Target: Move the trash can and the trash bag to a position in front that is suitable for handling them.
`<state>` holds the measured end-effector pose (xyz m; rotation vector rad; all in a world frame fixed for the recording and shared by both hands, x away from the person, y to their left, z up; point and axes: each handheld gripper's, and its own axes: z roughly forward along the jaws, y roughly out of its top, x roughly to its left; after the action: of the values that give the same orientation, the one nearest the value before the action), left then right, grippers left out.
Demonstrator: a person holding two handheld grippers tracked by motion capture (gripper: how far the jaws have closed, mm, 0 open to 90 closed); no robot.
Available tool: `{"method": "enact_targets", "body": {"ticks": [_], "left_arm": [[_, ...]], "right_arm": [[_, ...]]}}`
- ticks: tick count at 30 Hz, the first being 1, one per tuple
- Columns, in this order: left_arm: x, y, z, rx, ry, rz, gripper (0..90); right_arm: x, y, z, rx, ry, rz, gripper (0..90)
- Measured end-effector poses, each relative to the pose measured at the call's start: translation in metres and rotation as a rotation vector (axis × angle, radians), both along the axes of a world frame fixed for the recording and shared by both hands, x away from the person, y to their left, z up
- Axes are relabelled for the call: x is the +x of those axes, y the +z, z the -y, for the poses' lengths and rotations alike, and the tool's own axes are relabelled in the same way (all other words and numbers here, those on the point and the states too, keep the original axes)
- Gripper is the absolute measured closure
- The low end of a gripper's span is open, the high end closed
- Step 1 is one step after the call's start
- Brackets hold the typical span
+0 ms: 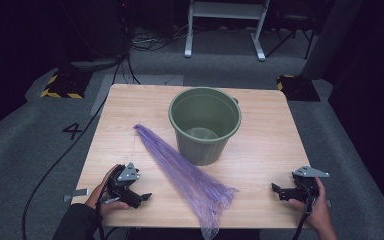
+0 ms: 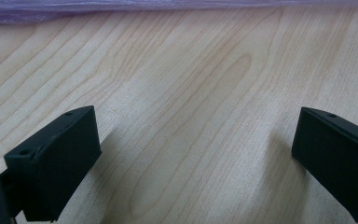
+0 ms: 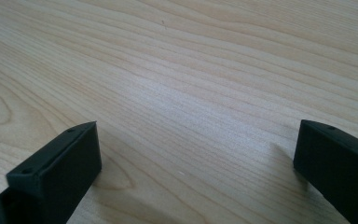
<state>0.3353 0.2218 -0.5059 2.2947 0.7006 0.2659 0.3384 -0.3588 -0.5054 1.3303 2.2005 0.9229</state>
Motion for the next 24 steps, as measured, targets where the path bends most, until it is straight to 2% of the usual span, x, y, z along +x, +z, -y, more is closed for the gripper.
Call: {"method": "enact_targets", "body": {"ticks": [4, 8, 9, 14, 17, 20, 22, 24], "left_arm": [[0.0, 0.0, 0.0, -0.001, 0.0, 0.0, 0.6], [0.0, 0.0, 0.0, -0.001, 0.0, -0.001, 0.6], [0.0, 0.0, 0.0, -0.001, 0.0, -0.001, 0.6], [0.0, 0.0, 0.0, -0.001, 0.001, 0.0, 0.7], [0.0, 0.0, 0.0, -0.001, 0.001, 0.0, 0.7], [0.0, 0.0, 0.0, 0.0, 0.001, -0.001, 0.6], [0.0, 0.0, 0.0, -0.001, 0.001, 0.0, 0.7], [0.0, 0.0, 0.0, 0.0, 0.001, 0.0, 0.7]], "right_arm": [[0.0, 0.0, 0.001, 0.001, 0.009, 0.0, 0.9], [-0.001, 0.001, 0.002, 0.006, 0.03, 0.015, 8.0], [-0.002, 0.002, 0.003, 0.018, 0.035, 0.031, 16.3], [0.0, 0.005, 0.001, 0.02, 0.027, 0.037, 15.7], [0.0, 0.019, -0.006, 0.033, 0.052, 0.078, 15.8], [0.0, 0.032, -0.013, 0.071, 0.078, 0.122, 16.9], [0.001, 0.036, -0.015, 0.075, 0.091, 0.13, 17.2], [0.003, 0.051, -0.028, 0.082, 0.128, 0.168, 17.5]]}}
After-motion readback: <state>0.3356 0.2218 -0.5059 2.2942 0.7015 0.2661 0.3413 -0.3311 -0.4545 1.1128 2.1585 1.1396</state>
